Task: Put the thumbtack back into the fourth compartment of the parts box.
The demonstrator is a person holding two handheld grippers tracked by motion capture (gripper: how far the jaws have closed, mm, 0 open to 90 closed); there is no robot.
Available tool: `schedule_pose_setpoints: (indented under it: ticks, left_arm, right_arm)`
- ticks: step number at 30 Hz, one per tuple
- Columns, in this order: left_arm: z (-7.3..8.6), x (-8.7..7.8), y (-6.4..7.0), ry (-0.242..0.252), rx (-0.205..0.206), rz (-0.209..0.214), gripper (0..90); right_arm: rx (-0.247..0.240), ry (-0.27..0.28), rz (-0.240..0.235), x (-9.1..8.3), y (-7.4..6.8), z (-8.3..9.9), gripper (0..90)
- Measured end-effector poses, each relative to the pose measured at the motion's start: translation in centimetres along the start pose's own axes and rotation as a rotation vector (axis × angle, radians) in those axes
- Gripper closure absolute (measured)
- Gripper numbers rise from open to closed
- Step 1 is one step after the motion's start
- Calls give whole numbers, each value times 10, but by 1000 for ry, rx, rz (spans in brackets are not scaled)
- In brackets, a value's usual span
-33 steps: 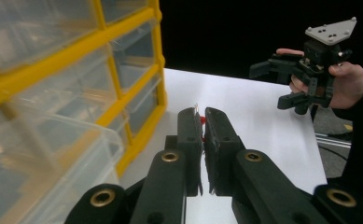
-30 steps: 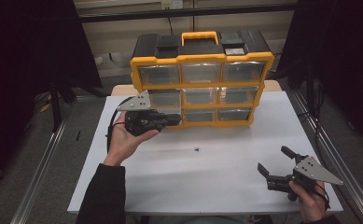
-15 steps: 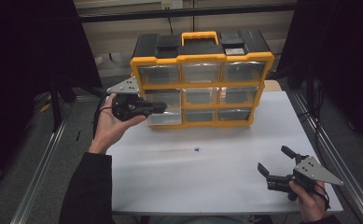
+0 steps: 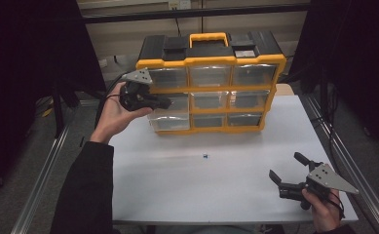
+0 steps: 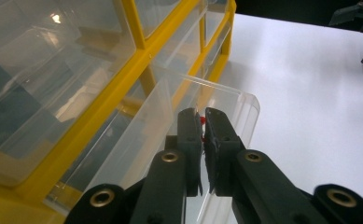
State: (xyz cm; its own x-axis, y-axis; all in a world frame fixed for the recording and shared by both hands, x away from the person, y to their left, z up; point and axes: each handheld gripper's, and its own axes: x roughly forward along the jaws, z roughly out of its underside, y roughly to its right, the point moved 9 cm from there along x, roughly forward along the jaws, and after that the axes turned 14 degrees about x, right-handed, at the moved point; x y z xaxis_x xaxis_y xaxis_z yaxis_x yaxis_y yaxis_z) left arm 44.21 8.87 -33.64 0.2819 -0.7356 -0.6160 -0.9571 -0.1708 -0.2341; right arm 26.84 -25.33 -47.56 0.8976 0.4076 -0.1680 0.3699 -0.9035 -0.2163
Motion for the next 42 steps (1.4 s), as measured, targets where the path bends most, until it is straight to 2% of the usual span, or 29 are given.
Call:
schedule_pose_setpoints:
  ticks: [4,8,13,20,22,26,28,29,31,32,34,39,42]
  left_arm:
    - [0,4,-5,-37,6,-2,856]
    - [4,9,-6,-86,15,18,856]
    - [13,16,-10,-140,4,31,856]
    - [19,21,-6,-199,3,51,854]
    - [21,24,-6,-208,-6,53,854]
    - [23,27,-7,-219,3,47,853]
    - [23,28,-9,-219,-3,55,853]
    - [24,30,-10,-218,-5,44,853]
    - [26,31,-8,-225,-19,57,853]
    - [27,32,-8,-232,-8,60,852]
    - [28,33,-8,-244,-9,56,852]
    - [26,33,-9,-221,-23,69,851]
    - [27,33,-8,-228,-31,69,848]
  right_arm:
    - [3,-6,-3,0,0,1,0]
    - [7,-5,-3,0,0,1,0]
    - [-1,-12,-13,1,-1,2,0]
    - [1,-11,-14,1,-2,2,0]
    - [-1,-10,-10,1,-2,2,0]
    - [0,-11,-13,1,-1,2,0]
    - [-1,-13,-16,1,-1,2,0]
    - [-1,-13,-16,1,-1,2,0]
    - [2,-12,-12,1,-1,2,0]
    - [2,-12,-13,1,-1,2,0]
    - [-1,-11,-13,1,-1,2,0]
    - [-3,-11,-13,1,-1,2,0]
    - [2,-7,-11,1,-1,2,0]
